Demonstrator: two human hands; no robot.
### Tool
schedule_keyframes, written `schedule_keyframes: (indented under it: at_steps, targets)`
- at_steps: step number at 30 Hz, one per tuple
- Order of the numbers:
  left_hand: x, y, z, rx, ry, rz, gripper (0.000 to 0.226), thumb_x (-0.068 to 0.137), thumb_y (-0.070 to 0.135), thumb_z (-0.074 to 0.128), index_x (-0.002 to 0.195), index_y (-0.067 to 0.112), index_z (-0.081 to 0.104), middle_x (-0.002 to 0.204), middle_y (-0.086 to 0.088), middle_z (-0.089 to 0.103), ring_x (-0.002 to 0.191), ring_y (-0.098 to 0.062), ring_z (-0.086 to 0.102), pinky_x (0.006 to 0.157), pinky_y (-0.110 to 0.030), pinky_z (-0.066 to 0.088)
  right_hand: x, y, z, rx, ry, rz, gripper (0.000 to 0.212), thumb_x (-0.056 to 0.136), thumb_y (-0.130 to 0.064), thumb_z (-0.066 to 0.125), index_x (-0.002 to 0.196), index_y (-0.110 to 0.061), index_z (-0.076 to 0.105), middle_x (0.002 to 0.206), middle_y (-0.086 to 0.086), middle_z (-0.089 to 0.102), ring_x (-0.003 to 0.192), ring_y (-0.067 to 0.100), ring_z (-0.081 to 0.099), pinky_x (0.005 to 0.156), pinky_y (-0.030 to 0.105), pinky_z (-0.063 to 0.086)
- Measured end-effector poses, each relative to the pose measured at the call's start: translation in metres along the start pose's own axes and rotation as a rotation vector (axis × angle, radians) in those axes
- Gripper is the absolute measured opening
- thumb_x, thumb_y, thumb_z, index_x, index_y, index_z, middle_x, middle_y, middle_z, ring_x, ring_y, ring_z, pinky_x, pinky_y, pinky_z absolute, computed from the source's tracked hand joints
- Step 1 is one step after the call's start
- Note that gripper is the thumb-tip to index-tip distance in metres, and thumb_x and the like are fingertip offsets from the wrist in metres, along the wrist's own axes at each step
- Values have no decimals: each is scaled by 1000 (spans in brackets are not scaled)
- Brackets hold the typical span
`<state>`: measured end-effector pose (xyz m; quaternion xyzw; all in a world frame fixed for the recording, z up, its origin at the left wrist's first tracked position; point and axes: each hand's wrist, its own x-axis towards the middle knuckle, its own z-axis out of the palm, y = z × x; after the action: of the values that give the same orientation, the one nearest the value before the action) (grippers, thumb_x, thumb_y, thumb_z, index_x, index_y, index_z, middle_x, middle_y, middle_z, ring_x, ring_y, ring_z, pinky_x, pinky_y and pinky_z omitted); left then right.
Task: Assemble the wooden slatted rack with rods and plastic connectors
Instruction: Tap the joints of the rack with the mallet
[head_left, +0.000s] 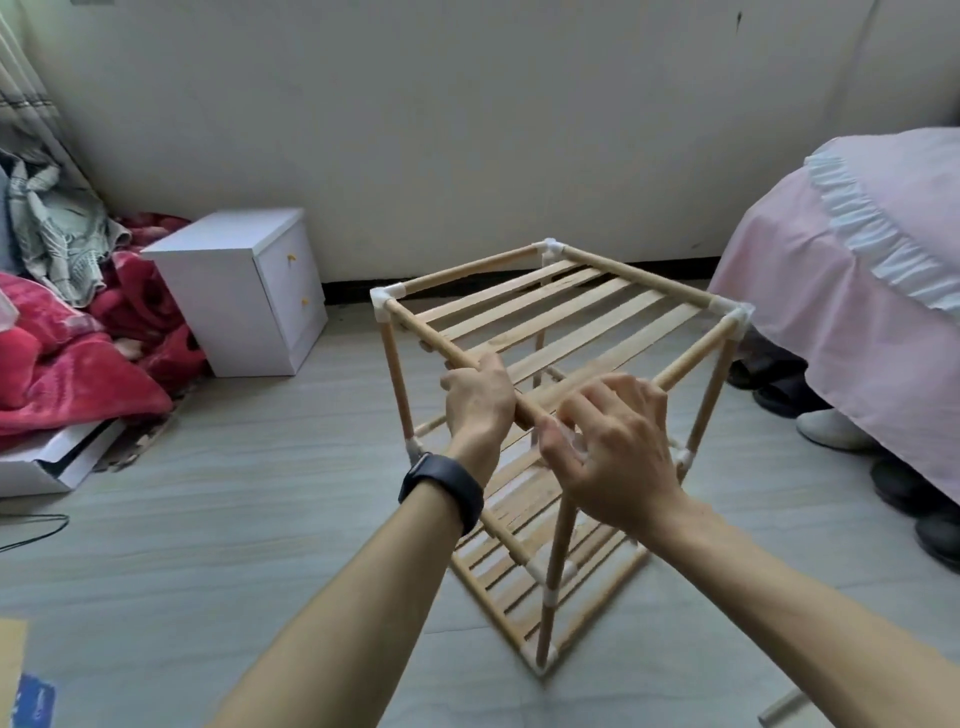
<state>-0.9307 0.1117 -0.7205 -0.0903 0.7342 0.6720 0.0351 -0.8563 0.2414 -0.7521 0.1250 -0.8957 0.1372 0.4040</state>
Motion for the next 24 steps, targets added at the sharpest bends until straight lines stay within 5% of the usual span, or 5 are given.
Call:
schedule_keyframes:
  at_steps: [5, 11, 17, 20, 24]
  targets:
    - [-14, 7, -27, 324, -236, 96, 50, 105, 54, 35, 105, 15, 66, 86, -6, 70, 69, -16, 65, 52, -23, 47, -11, 43, -29, 34, 57, 14, 42, 99, -45, 49, 73, -21, 72, 81, -9, 67, 102, 16, 55, 92, 32, 23]
    - [28, 15, -98, 472, 385, 408, 38, 98, 53, 50, 104, 17, 55, 105, -3, 57, 91, -19, 52, 74, -32, 40, -25, 70, -36, 216, 257, 699, 34, 90, -46, 53, 101, -14, 60, 124, 9, 52, 118, 25, 45, 93, 34, 34]
    - [69, 34, -97, 168, -106, 28, 62, 97, 67, 42, 126, 18, 66, 121, -5, 66, 117, -23, 55, 100, -41, 37, -8, 74, -44, 786, 236, 1127, 22, 91, -35, 56, 98, -14, 57, 88, 4, 61, 76, 18, 62, 75, 37, 51]
    - [66, 34, -87, 140, -195, 1, 62, 97, 66, 43, 122, 16, 71, 107, -9, 75, 107, -24, 67, 97, -40, 46, -6, 84, -46, 802, 271, 1140, 17, 86, -24, 51, 80, -13, 63, 71, 5, 60, 63, 11, 50, 66, 32, 40]
    - [62, 37, -88, 239, -274, -91, 59, 97, 59, 49, 117, 8, 71, 96, -8, 78, 85, -28, 75, 84, -40, 57, -5, 108, -52, 761, 305, 1179, 27, 88, -18, 50, 97, -7, 73, 66, 4, 58, 53, 13, 44, 51, 28, 35]
